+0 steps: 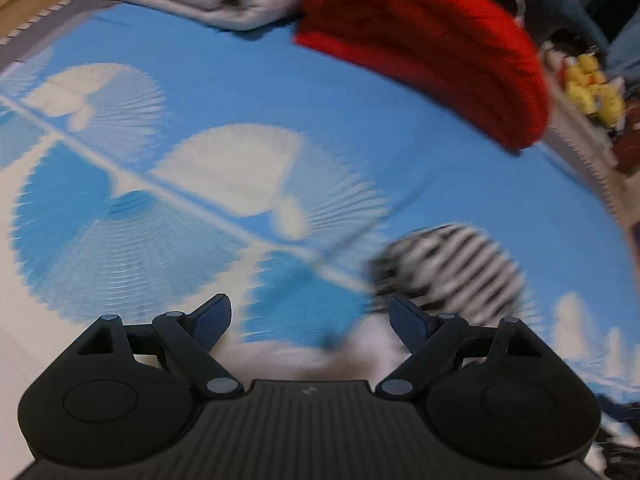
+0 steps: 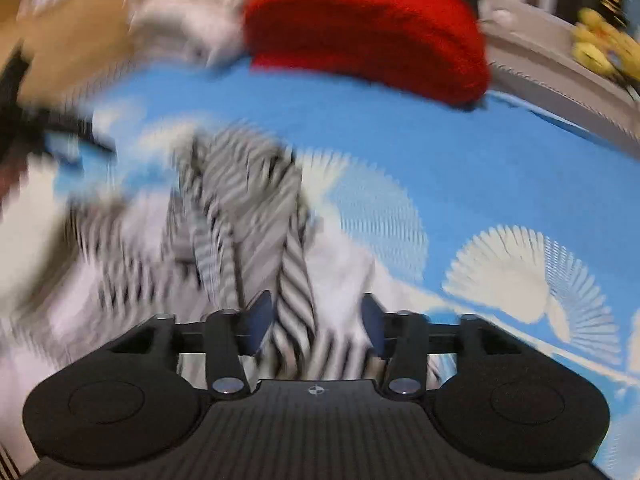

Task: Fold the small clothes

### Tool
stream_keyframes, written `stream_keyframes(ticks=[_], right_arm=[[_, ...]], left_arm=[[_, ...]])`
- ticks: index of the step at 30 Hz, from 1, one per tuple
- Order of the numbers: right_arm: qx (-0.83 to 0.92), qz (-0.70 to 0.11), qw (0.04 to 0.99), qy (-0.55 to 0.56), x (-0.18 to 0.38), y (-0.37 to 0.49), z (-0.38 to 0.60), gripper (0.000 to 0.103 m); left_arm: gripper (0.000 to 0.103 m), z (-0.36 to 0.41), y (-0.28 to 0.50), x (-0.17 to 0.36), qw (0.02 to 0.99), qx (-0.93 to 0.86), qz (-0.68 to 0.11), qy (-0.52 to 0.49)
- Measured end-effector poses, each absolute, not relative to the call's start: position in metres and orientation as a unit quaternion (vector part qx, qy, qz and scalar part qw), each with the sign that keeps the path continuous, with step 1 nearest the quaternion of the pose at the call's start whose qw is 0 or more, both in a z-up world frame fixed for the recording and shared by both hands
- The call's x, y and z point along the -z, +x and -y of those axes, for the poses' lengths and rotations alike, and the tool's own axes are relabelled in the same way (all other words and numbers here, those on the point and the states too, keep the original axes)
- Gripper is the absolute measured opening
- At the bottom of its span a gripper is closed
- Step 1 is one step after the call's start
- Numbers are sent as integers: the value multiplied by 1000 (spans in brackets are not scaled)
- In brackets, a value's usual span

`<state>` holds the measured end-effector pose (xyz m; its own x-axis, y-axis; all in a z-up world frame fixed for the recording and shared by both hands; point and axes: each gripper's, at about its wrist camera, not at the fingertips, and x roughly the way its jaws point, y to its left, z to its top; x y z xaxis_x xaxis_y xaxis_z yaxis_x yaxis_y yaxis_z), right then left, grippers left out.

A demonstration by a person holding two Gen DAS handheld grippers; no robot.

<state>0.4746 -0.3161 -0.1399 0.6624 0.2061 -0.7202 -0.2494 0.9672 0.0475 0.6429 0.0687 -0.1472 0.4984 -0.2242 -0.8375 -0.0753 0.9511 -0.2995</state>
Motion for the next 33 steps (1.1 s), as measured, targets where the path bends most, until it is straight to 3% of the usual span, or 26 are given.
stream_keyframes(ticks=[4,7,8,9,10,11,12,13,20,23,26,28,30,31,32,33], right_arm=[[-172,-379,908,-33,142,496,288,66],[-210,-409,885,-71,156,509,255,66],[-223,-419,876,-82,163,512,245,66],[-230,-430,868,-99,173,513,237,66],[-227,-444,857,-131,184,516,225,59],[-220,-462,845,-156,192,520,217,43],[-214,-480,832,-178,198,525,211,7],[-210,-485,829,-182,196,531,209,4],[-94,-276,954,-70,77,558,262,5],[-174,-224,957,-57,52,512,266,5],[-229,-274,930,-83,81,456,261,6],[-243,-354,895,-118,123,417,250,7],[-238,-415,866,-147,166,389,238,14],[-234,-442,850,-164,184,376,231,21],[-226,-459,841,-178,197,366,226,21],[-220,-462,840,-180,201,358,223,25]], left_arm=[[90,-20,678,154,817,85,-549,-156],[89,9,701,182,776,77,-609,-147],[81,16,707,193,764,71,-622,-154],[46,20,709,201,759,66,-628,-161],[16,23,711,206,754,59,-632,-169],[5,23,713,208,748,55,-634,-188],[5,20,713,202,753,56,-617,-219],[5,16,712,190,767,63,-592,-241],[5,-43,668,102,782,195,-456,-377],[6,-47,606,118,790,206,-471,-333],[7,-42,547,170,778,180,-541,-262],[17,-38,517,203,768,167,-581,-211],[42,-41,493,229,758,132,-616,-170],[46,-45,487,234,763,127,-613,-163],[53,-51,480,233,767,132,-605,-167],[64,-57,475,228,771,126,-600,-172]])
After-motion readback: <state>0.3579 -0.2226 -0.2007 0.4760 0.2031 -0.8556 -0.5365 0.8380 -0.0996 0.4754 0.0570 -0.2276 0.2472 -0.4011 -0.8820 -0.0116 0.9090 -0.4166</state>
